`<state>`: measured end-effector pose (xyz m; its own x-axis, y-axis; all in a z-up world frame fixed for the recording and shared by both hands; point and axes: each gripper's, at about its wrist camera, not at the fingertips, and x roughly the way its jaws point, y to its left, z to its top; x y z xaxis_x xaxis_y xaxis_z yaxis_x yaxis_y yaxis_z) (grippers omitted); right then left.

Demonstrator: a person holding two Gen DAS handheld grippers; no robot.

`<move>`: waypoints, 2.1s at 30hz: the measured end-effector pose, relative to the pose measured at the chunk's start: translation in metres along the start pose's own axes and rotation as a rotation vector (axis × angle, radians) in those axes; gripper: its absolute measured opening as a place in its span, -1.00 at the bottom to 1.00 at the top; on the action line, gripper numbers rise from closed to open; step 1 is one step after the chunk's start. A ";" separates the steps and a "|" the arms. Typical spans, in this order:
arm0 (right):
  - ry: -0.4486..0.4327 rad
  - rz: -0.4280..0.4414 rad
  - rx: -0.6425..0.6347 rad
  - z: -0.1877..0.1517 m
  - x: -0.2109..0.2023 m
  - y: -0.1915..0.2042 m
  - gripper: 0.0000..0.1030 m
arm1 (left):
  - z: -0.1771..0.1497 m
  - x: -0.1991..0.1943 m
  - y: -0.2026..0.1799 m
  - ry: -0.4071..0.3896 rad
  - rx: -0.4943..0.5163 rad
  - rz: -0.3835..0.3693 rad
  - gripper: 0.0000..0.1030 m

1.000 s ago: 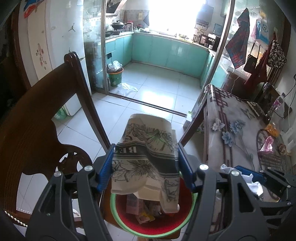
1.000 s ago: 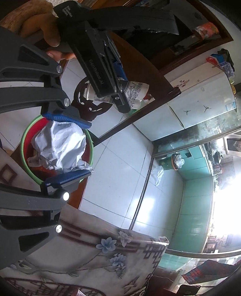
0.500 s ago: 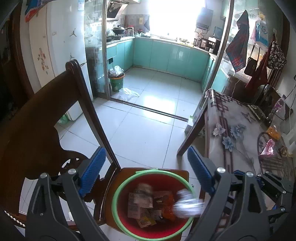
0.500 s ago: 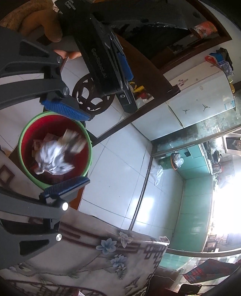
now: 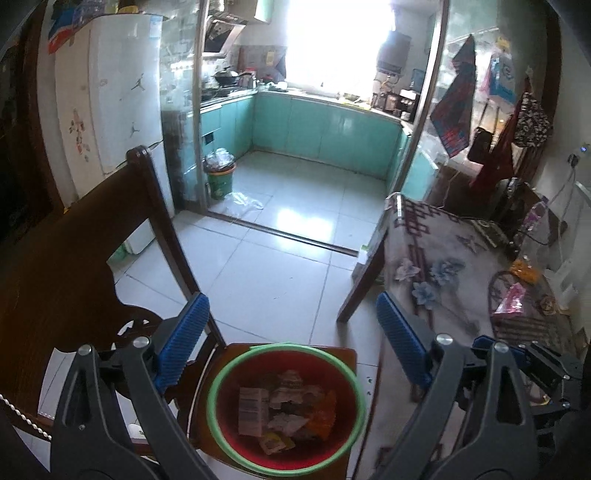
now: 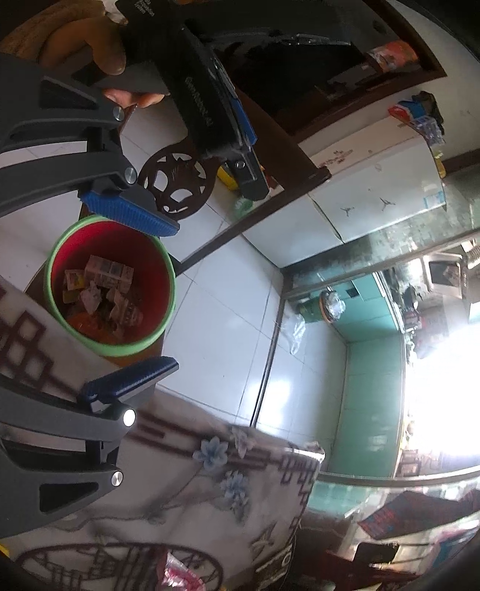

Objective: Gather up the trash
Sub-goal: 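Move both open grippers from the bucket back over the table, then grasp the yellow juice carton with the left gripper while the right gripper grasps the clear wrapper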

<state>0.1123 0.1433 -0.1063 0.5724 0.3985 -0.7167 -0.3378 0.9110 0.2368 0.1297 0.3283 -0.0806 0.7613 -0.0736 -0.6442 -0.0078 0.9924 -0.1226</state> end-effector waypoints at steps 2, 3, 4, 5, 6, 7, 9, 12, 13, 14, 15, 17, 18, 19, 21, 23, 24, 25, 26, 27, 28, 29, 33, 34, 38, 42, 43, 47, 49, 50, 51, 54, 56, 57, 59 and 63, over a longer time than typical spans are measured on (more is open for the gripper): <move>-0.012 -0.025 0.013 -0.005 -0.010 -0.007 0.38 | -0.002 -0.004 -0.010 0.000 0.011 -0.022 0.75; -0.015 -0.033 0.020 -0.007 -0.014 -0.012 0.39 | -0.004 -0.005 -0.015 0.002 0.016 -0.032 0.75; -0.017 -0.042 0.030 -0.010 -0.019 -0.017 0.39 | -0.006 -0.006 -0.023 0.008 0.026 -0.047 0.75; -0.019 -0.049 0.036 -0.013 -0.023 -0.022 0.39 | -0.008 -0.006 -0.029 0.011 0.034 -0.057 0.75; -0.022 -0.065 0.047 -0.018 -0.030 -0.029 0.39 | -0.010 -0.006 -0.036 0.016 0.046 -0.069 0.75; -0.023 -0.077 0.053 -0.022 -0.035 -0.035 0.40 | -0.014 -0.006 -0.046 0.024 0.062 -0.085 0.75; -0.020 -0.108 0.070 -0.032 -0.046 -0.050 0.48 | -0.019 -0.004 -0.062 0.040 0.083 -0.109 0.75; -0.001 -0.153 0.088 -0.050 -0.063 -0.075 0.48 | -0.027 -0.005 -0.091 0.060 0.112 -0.153 0.75; 0.006 -0.176 0.093 -0.057 -0.071 -0.085 0.48 | -0.031 -0.006 -0.102 0.064 0.125 -0.169 0.75; 0.013 -0.204 0.104 -0.066 -0.080 -0.098 0.48 | -0.033 -0.007 -0.111 0.067 0.136 -0.181 0.75; 0.018 -0.222 0.118 -0.073 -0.089 -0.111 0.48 | -0.035 -0.008 -0.123 0.068 0.151 -0.194 0.75; 0.022 -0.250 0.149 -0.088 -0.103 -0.134 0.48 | -0.040 -0.010 -0.146 0.070 0.176 -0.215 0.75; 0.021 -0.268 0.172 -0.096 -0.113 -0.150 0.48 | -0.044 -0.011 -0.159 0.073 0.187 -0.226 0.75; 0.020 -0.282 0.194 -0.104 -0.122 -0.165 0.48 | -0.047 -0.013 -0.171 0.076 0.194 -0.233 0.75; 0.021 -0.297 0.224 -0.115 -0.136 -0.191 0.48 | -0.054 -0.015 -0.192 0.082 0.198 -0.240 0.75; 0.031 -0.308 0.247 -0.125 -0.151 -0.220 0.48 | -0.062 -0.017 -0.216 0.104 0.191 -0.251 0.75; 0.030 -0.311 0.251 -0.130 -0.160 -0.231 0.48 | -0.066 -0.017 -0.228 0.114 0.192 -0.264 0.75; 0.031 -0.319 0.253 -0.133 -0.166 -0.240 0.48 | -0.070 -0.019 -0.238 0.118 0.197 -0.271 0.75; 0.034 -0.326 0.254 -0.137 -0.175 -0.253 0.48 | -0.075 -0.020 -0.254 0.119 0.208 -0.272 0.75; 0.037 -0.326 0.256 -0.140 -0.183 -0.265 0.48 | -0.080 -0.022 -0.268 0.119 0.215 -0.273 0.75; 0.037 -0.326 0.255 -0.143 -0.189 -0.274 0.48 | -0.084 -0.022 -0.278 0.123 0.213 -0.278 0.75; 0.038 -0.325 0.249 -0.146 -0.196 -0.284 0.48 | -0.090 -0.023 -0.294 0.133 0.205 -0.292 0.75; 0.055 -0.329 0.221 -0.155 -0.213 -0.314 0.48 | -0.108 -0.025 -0.335 0.158 0.199 -0.310 0.75; 0.059 -0.329 0.218 -0.156 -0.215 -0.320 0.48 | -0.111 -0.025 -0.343 0.163 0.201 -0.311 0.75; 0.060 -0.326 0.216 -0.164 -0.228 -0.337 0.48 | -0.123 -0.027 -0.373 0.182 0.219 -0.309 0.75; 0.058 -0.317 0.232 -0.172 -0.235 -0.348 0.48 | -0.131 -0.030 -0.392 0.200 0.244 -0.311 0.75; 0.061 -0.314 0.238 -0.174 -0.236 -0.350 0.48 | -0.134 -0.030 -0.397 0.205 0.256 -0.318 0.75; 0.087 -0.316 0.216 -0.181 -0.239 -0.359 0.48 | -0.146 -0.032 -0.413 0.222 0.299 -0.406 0.85; 0.124 -0.317 0.210 -0.188 -0.241 -0.372 0.48 | -0.156 -0.034 -0.423 0.240 0.355 -0.491 0.89; 0.146 -0.319 0.210 -0.192 -0.241 -0.378 0.48 | -0.161 -0.035 -0.429 0.244 0.392 -0.525 0.89; 0.173 -0.331 0.205 -0.196 -0.240 -0.386 0.48 | -0.168 -0.037 -0.437 0.247 0.447 -0.556 0.89; 0.301 -0.341 0.197 -0.215 -0.227 -0.412 0.45 | -0.191 -0.039 -0.462 0.251 0.642 -0.592 0.90; 0.397 -0.320 0.196 -0.229 -0.210 -0.425 0.44 | -0.200 -0.039 -0.473 0.255 0.722 -0.600 0.90; 0.426 -0.335 0.188 -0.234 -0.204 -0.428 0.44 | -0.203 -0.040 -0.477 0.253 0.741 -0.619 0.90; 0.480 -0.353 0.192 -0.246 -0.192 -0.433 0.44 | -0.204 -0.041 -0.481 0.258 0.752 -0.668 0.90; 0.482 -0.303 0.201 -0.255 -0.179 -0.431 0.38 | -0.214 -0.036 -0.493 0.284 0.850 -0.709 0.90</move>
<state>-0.0355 -0.3481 -0.2474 0.2018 0.0677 -0.9771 -0.0379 0.9974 0.0613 -0.0328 -0.1793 -0.1590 0.2443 -0.5564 -0.7942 0.8888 0.4559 -0.0460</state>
